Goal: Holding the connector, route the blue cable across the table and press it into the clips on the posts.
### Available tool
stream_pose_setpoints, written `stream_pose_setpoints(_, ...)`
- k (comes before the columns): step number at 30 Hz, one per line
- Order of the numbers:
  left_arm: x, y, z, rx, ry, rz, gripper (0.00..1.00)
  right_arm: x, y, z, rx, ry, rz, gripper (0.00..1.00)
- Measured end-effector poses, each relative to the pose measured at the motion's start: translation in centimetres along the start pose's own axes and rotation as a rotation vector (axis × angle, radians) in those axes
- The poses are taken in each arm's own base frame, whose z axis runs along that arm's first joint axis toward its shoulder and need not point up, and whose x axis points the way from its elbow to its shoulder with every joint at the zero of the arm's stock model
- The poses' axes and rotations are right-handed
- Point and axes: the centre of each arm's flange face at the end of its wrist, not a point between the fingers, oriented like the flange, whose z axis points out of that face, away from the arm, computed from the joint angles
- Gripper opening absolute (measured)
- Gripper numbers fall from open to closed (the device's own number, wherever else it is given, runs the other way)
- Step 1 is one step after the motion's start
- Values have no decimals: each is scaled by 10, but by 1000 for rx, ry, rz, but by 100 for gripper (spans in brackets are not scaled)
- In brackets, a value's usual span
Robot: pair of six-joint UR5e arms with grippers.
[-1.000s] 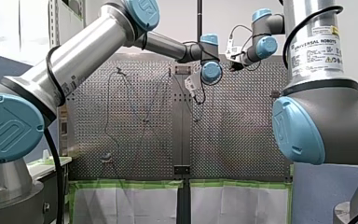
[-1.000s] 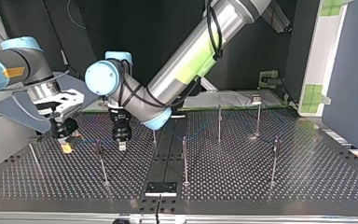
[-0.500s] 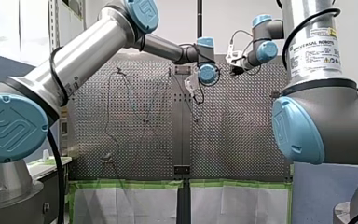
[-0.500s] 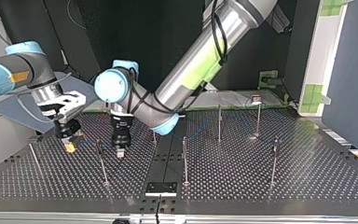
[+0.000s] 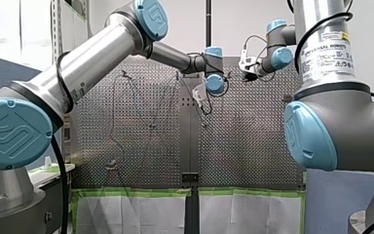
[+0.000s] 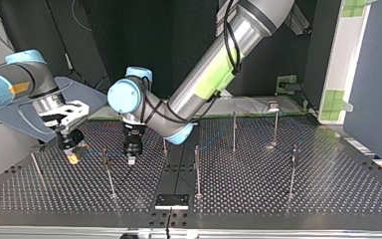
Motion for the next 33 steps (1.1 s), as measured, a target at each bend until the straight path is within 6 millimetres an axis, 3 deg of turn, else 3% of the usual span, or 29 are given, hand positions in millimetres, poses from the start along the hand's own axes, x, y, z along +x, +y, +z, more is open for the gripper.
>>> stream_pose_setpoints(1, 0, -1, -1, 0, 3, 1, 27, 0, 0, 0, 1, 0, -1, 0)
stream_pose_setpoints(2, 1, -1, -2, 0, 6, 2, 27, 0, 0, 0, 2, 0, -1, 0)
stream_pose_setpoints(3, 2, -2, -3, -1, 11, 4, 38, 1, 0, 0, 3, 1, -2, 0)
stream_pose_setpoints(4, 2, -2, -4, -1, 16, 5, 56, 1, 0, 0, 5, 3, -3, 0)
stream_pose_setpoints(5, 3, -3, -5, -2, 20, 6, 56, 1, 1, 0, 6, 3, -3, 0)
stream_pose_setpoints(6, 4, -3, -7, -4, 27, 7, 70, 1, 1, 0, 8, 4, -4, 0)
stream_pose_setpoints(7, 4, -3, -8, -5, 32, 7, 95, 2, 1, 0, 9, 4, -4, 0)
stream_pose_setpoints(9, 5, -3, -10, -11, 46, 9, 100, 2, 1, 1, 11, 5, -5, 0)
stream_pose_setpoints(20, 2, -3, -28, -87, 88, 27, 100, 2, 1, 1, 13, 5, -7, 0)
stream_pose_setpoints(33, -3, -25, -68, -109, 159, 62, 100, 1, 1, 1, 13, 3, -4, 0)
